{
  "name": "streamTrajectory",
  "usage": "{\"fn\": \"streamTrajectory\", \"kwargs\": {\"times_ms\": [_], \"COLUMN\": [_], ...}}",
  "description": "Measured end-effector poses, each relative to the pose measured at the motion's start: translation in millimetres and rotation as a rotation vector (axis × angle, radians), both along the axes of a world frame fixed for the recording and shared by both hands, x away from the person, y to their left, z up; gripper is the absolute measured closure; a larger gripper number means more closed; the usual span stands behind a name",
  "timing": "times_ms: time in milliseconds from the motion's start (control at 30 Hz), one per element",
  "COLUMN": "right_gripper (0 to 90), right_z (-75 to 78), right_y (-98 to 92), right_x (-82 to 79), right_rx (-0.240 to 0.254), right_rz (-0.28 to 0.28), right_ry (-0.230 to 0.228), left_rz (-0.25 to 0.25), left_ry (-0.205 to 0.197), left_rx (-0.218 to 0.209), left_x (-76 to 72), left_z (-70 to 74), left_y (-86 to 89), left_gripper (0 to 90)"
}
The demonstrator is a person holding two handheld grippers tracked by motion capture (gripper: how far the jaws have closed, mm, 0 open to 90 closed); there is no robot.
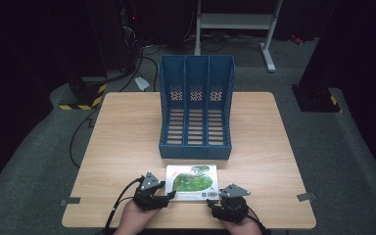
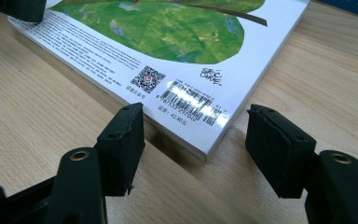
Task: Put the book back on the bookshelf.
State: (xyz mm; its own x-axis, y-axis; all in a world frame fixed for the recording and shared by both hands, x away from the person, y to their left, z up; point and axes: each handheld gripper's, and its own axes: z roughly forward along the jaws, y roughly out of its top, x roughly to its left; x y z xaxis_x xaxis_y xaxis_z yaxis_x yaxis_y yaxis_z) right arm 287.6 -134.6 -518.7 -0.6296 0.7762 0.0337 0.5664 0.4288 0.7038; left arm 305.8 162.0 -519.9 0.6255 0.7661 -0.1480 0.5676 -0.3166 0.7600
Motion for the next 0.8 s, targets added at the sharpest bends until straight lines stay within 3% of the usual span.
{"fn": "streamTrajectory", "kwargs": {"times_ms": [200, 267, 333, 433, 500, 600, 667, 733, 800], "right_gripper": [31.2, 26.8, 26.0, 25.4, 23.4, 21.1, 19.1, 17.2, 16.5], "right_z": [2.3, 1.3, 1.1, 0.2, -1.4, -3.0, -2.9, -2.9, -3.2], "right_y": [2.4, 2.8, 2.1, 3.6, 5.7, 8.1, 9.3, 10.1, 11.5], "right_x": [4.2, 7.5, 9.8, 10.5, 10.2, 9.8, 10.8, 11.6, 11.0], "right_rx": [0.031, 0.042, 0.056, 0.063, 0.059, 0.044, 0.048, 0.051, 0.039], "right_rz": [-0.01, -0.022, -0.024, -0.014, -0.011, 0.002, -0.002, 0.001, 0.001], "right_ry": [-0.017, 0.003, 0.011, 0.017, 0.034, 0.024, 0.033, 0.036, 0.029], "left_rz": [0.06, 0.079, 0.095, 0.125, 0.127, 0.121, 0.094, 0.093, 0.101], "left_ry": [-0.021, -0.013, -0.014, 0.022, 0.024, 0.039, 0.02, 0.024, 0.04], "left_rx": [-0.032, -0.028, 0.005, -0.019, -0.043, -0.075, -0.035, -0.023, -0.04], "left_x": [4.3, 8.4, 12.6, 18.8, 18.8, 19.5, 20.4, 20.9, 22.2], "left_z": [4.4, 9.2, 12.4, 8.1, 3.0, -3.2, -2.9, -3.4, -4.6], "left_y": [0.6, -0.6, -2.5, -4.7, -5.5, -9.1, -11.6, -10.2, -7.9], "left_gripper": [35.5, 33.3, 32.9, 31.7, 30.7, 30.7, 29.9, 27.8, 27.4]}}
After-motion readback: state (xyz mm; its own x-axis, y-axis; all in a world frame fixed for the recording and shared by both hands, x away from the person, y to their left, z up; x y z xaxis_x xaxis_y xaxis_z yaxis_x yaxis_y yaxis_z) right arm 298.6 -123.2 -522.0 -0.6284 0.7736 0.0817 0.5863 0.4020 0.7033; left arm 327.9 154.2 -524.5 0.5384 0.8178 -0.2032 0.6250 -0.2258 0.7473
